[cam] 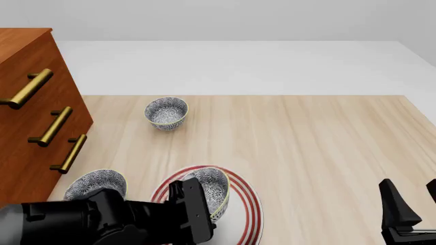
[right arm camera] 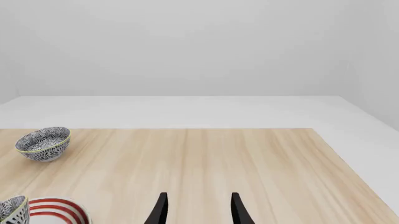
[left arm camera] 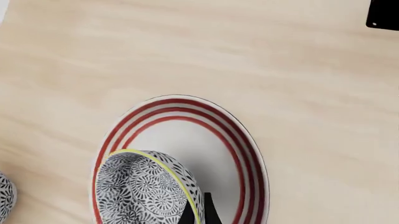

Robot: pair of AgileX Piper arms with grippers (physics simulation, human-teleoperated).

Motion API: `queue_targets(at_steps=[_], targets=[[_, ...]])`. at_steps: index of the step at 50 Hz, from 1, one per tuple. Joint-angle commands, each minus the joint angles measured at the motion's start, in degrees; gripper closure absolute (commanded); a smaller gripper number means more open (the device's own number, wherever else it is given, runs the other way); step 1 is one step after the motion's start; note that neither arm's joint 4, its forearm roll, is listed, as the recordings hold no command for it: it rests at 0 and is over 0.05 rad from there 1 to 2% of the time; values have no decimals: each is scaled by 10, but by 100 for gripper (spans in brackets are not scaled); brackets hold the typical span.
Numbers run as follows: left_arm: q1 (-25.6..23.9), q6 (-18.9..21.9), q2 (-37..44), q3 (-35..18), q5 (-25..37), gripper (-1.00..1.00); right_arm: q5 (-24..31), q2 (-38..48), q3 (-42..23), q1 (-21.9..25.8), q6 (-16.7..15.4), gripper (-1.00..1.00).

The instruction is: Pick up the bowl and put it in the middle on the plate.

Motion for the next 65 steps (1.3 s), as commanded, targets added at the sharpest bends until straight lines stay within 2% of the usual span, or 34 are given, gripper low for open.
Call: queue_targets(at_steps=[1,6,8,16,35,36,37,38,40,58,65], targets=[[-6,-6,21,6,-13,100,0,0,0,0,0,-100],[6,8,32,22,-25,100,0,0,0,0,0,-100],[-9,-1,51,16,-22,100,0,0,0,0,0,-100],[-14,-8,57,17,-25,100,0,0,0,0,0,-100],[1,5,36,18,-21,100,0,0,0,0,0,-100],[-8,7,46,15,-20,-100,0,0,0,0,0,-100],[-20,16,59,16,-23,-100,0,0,0,0,0,-100],[-25,-1,63,10,-18,-100,0,0,0,0,0,-100],[-29,-6,60,6,-17,-100,0,0,0,0,0,-100],[-36,-11,44,6,-12,-100,2,0,-1,0,1,-100],[-38,-11,14,0,2,-100,0,2,-1,-1,1,-100]])
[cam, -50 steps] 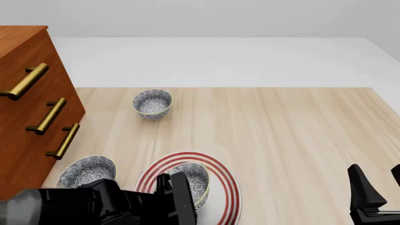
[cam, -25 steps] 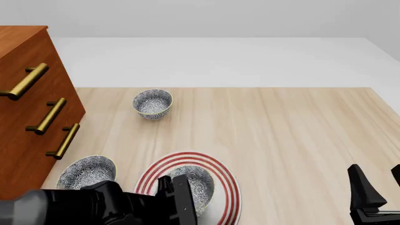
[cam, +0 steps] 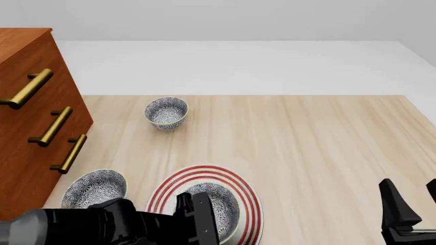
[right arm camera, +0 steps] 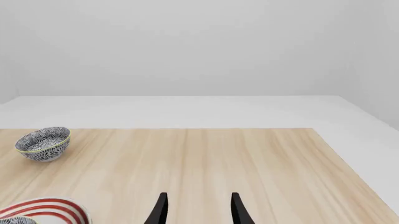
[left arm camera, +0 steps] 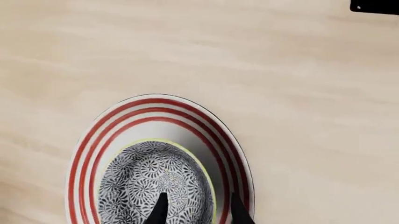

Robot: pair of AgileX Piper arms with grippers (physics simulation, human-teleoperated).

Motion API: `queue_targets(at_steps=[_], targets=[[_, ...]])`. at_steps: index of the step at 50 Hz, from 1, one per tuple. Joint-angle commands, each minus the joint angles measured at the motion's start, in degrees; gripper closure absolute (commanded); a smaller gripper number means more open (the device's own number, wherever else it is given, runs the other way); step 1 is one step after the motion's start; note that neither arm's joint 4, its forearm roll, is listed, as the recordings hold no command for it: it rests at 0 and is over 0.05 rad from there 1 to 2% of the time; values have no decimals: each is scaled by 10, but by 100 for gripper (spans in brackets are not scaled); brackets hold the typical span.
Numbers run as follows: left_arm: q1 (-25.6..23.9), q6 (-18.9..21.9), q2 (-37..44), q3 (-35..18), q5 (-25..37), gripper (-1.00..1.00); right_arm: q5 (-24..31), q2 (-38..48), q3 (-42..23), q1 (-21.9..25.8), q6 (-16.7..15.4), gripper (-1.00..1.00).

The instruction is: Pick up the bowl and put it in the middle on the plate.

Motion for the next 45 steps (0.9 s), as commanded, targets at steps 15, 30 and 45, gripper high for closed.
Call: queue_targets(at_steps=[15,30,45], targets=[[10,11,-89,-1,39,-100,-1,2,0,0,1,-100],[26,-8,-150,36,0,-100,-3,3,0,0,1,-100],[96,-39,-260,103,-31,-100,-5,6,1,0,1,-100]])
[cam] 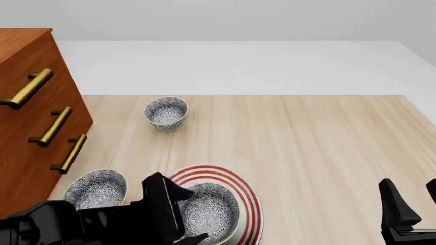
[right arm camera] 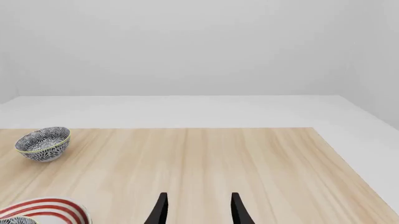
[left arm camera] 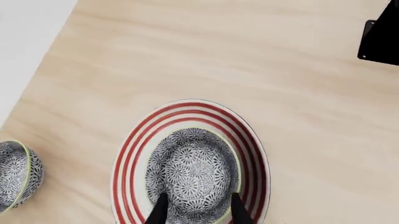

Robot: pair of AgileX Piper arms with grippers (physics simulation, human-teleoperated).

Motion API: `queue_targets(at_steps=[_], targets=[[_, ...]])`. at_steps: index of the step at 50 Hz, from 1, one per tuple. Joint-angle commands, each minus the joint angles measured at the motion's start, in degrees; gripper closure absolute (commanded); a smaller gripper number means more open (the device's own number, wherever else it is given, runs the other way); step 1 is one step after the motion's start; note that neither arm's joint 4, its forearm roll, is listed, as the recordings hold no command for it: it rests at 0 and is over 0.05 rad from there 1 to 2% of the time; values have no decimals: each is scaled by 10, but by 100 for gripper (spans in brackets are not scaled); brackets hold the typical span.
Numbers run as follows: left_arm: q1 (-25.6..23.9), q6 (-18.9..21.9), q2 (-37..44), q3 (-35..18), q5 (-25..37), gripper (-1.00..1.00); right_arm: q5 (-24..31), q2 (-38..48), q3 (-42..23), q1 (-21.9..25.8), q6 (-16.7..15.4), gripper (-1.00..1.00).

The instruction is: Pick up the bowl and put it in the middle on the plate.

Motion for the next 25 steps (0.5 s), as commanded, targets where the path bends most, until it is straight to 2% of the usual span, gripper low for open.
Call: queue_targets(at_steps=[1,9,14,19,25], targets=[[50,-14,-96,42,-7,-100,-3,3,0,0,1,-100],[78,-7,-149,68,-11,-100,-4,7,0,0,2,-100],[98,-24,-189,91,-12,-100,-3,5,0,0,2,-100],[111,-9,-229,123,-15,-100,1,1,-1,0,1,-100],[137,-17,-314,135,35,-100,-1,1,0,0,0,-100]])
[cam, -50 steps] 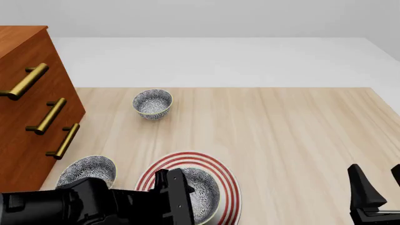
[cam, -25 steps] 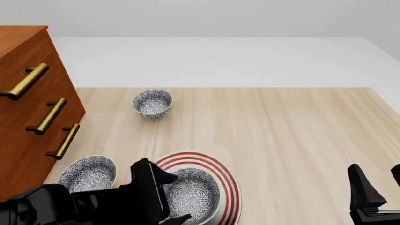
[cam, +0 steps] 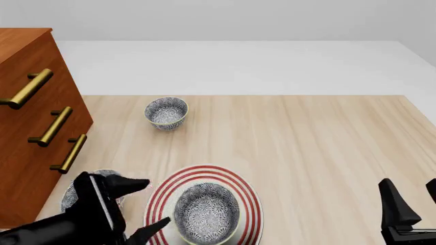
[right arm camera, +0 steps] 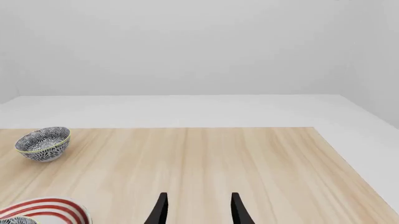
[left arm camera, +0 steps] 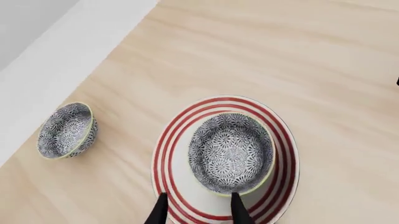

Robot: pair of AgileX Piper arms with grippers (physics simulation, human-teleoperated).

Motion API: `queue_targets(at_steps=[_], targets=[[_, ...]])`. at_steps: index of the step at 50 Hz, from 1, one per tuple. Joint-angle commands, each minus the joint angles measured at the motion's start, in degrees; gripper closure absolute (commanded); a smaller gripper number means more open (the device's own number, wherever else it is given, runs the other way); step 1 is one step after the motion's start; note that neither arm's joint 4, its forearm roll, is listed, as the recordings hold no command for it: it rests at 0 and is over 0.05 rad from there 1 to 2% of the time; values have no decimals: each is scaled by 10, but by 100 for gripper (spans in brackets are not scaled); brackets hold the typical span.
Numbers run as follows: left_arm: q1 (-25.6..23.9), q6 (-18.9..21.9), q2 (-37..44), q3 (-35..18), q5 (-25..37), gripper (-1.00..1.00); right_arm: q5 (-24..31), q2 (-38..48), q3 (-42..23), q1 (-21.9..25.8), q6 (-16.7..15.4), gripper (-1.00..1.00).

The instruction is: Pick up the bowl and put it in the middle on the plate.

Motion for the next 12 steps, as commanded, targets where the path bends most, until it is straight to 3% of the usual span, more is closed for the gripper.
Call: queue_targets(at_steps=[1,12], targets=[[45,-2,-125,39,44,-100,1,-1,0,0,0,-100],[95,-24,-296,50,170,-100,0,2,0,0,1,-100]])
